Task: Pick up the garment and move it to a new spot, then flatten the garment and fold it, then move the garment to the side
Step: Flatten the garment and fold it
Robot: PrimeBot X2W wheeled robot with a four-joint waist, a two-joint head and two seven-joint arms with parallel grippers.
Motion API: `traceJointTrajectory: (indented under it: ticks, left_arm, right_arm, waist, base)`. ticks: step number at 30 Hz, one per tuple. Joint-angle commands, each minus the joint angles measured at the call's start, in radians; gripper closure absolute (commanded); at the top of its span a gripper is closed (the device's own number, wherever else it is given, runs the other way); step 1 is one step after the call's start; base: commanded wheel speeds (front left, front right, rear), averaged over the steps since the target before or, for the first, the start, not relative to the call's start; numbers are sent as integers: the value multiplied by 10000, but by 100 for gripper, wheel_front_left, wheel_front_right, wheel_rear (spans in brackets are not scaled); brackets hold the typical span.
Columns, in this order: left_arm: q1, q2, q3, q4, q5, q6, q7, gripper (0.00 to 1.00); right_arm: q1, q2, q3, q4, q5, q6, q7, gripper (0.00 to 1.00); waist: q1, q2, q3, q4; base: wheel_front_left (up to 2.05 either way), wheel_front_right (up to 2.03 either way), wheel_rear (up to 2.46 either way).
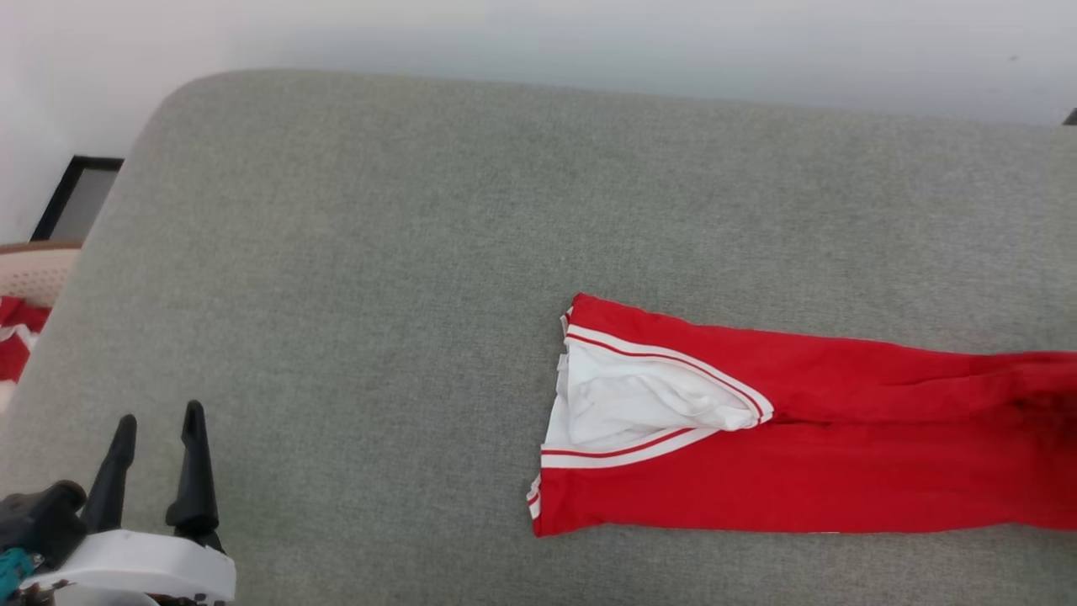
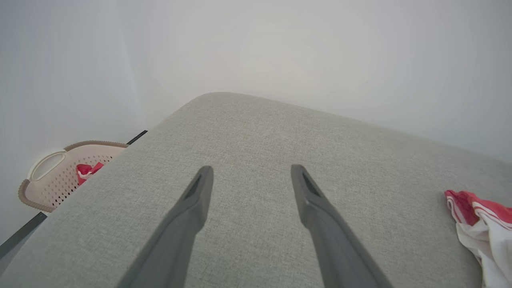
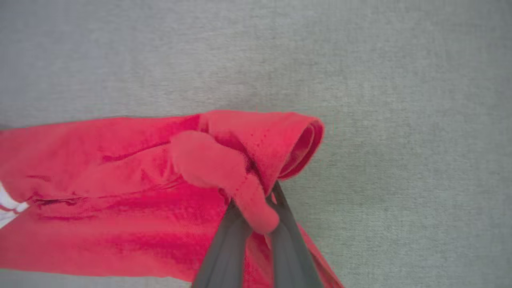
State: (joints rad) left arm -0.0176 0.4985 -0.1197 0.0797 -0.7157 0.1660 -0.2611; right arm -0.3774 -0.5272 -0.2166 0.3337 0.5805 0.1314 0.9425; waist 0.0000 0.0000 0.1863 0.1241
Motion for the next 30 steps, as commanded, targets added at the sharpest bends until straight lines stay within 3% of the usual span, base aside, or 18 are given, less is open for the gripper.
traceJointTrajectory:
  ticks: [1,8,13,22,30]
  left_arm:
    - [126,23,-13,38,78,2,-13,0]
    - [41,-74,-172,64,32,-3,79,0]
    - [-198,-147,-412,147,105,-108,149,0]
    - [-688,-371,-911,429,212,-305,303,0]
    - [-983,-517,-1131,762,181,-473,273,0]
  right_arm:
    - [154,287,180,-550,374,-17,201,100]
    - [375,1200,1172,-2355,1205,-17,668,100]
    - [112,1892,2361,-2820,1272,-17,539,100]
    - [-511,2838,4185,-2003,1279,-17,-315,100]
    - [-1027,3129,5391,-471,947,-17,-1321,100]
  waist:
    - [0,0,-186,-136]
    - [0,0,-487,-59]
    - [0,0,-621,308]
    - [0,0,-792,1078]
    - [0,0,-885,1579]
  base:
    - [0,0,0]
    - [0,0,0]
    - [0,0,0]
    - [0,0,0]
    - [0,0,0]
